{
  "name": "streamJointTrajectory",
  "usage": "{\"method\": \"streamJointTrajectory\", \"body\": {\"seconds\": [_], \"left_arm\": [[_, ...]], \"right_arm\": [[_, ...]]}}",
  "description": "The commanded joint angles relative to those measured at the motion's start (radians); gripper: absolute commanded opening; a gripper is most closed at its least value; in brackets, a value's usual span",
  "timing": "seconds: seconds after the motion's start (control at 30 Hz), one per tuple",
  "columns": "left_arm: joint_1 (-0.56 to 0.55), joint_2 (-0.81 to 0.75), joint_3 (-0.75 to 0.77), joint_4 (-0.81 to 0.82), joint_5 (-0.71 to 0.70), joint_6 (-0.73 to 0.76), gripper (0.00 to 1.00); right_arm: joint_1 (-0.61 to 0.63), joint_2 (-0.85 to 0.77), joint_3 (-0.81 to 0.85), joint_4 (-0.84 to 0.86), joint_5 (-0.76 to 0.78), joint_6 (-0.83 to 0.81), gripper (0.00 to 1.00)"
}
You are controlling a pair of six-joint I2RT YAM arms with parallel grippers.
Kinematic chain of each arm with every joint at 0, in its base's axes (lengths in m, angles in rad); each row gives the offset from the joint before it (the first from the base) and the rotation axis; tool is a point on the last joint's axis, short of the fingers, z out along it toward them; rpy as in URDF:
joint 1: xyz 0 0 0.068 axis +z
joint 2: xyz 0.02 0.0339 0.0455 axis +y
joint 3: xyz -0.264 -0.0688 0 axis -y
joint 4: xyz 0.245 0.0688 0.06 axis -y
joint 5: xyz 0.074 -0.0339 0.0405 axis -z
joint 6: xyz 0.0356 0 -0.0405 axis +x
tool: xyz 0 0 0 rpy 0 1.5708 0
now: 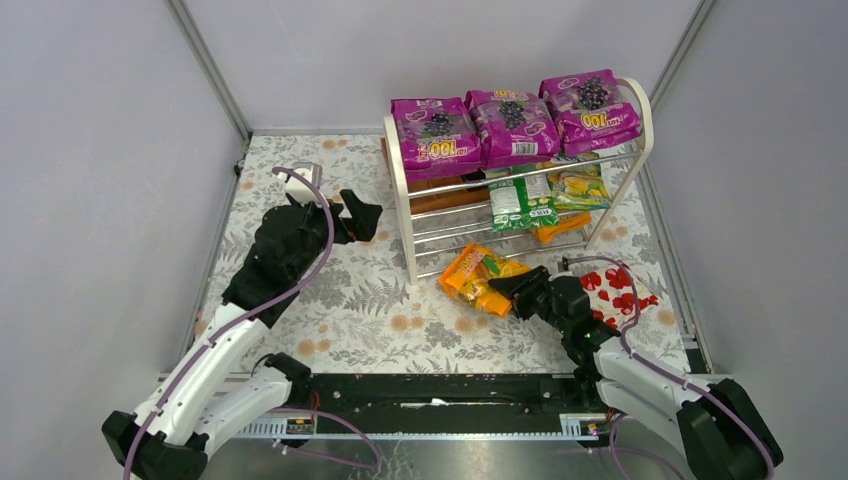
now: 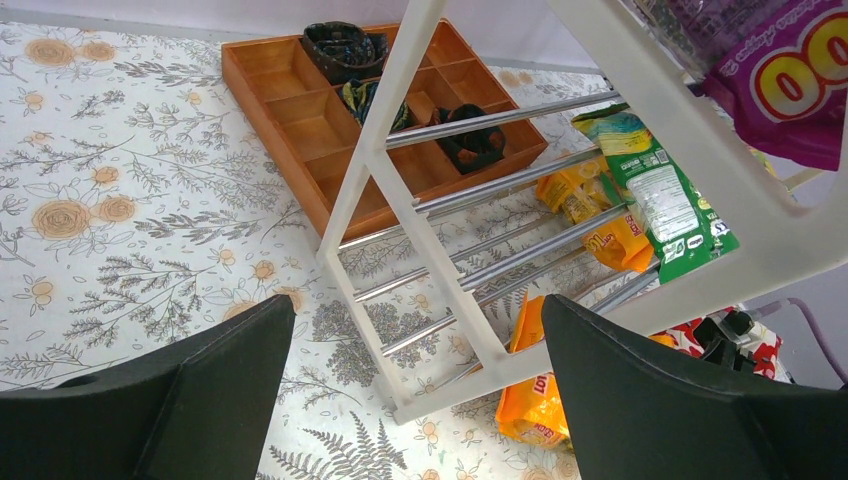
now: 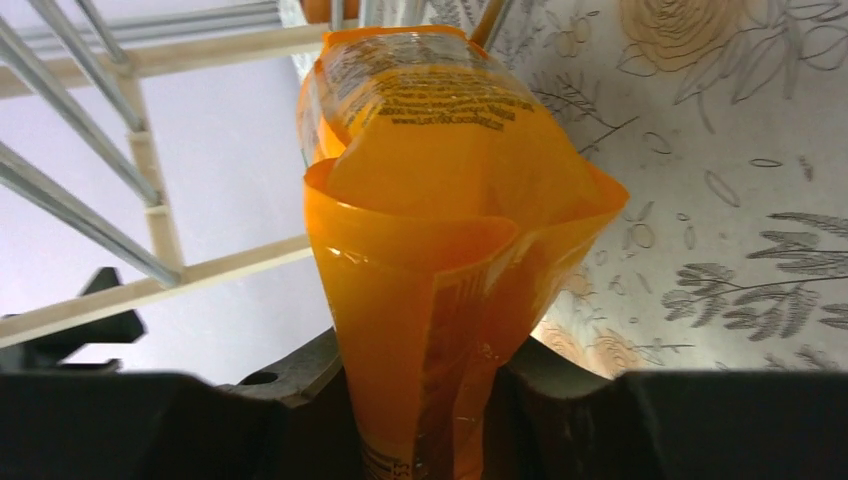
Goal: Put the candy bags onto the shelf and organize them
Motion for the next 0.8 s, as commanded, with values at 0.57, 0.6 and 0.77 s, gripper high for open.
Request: {"method": "streamJointTrajectory", "body": {"seconds": [0.57,0.6,0.77], "left_arm": [[-0.014,-0.024,-0.01,0.044,-0.003,0.016,0.99],[-0.015,-0.025,-0.01,0.043,-0.004,0.017,0.99],[-0.026,-0.024,-0.011,0.038,-0.01,0.019,0.99]], "right_arm": [[-0.04,0.299,0.104,0.666,0.175,0.259,0.28],[-0.047,0.341,0.112,0.715,0.181,0.254,0.28],[-0.074,0.526,0.157,0.982,0.211,0.237,0.27]]}}
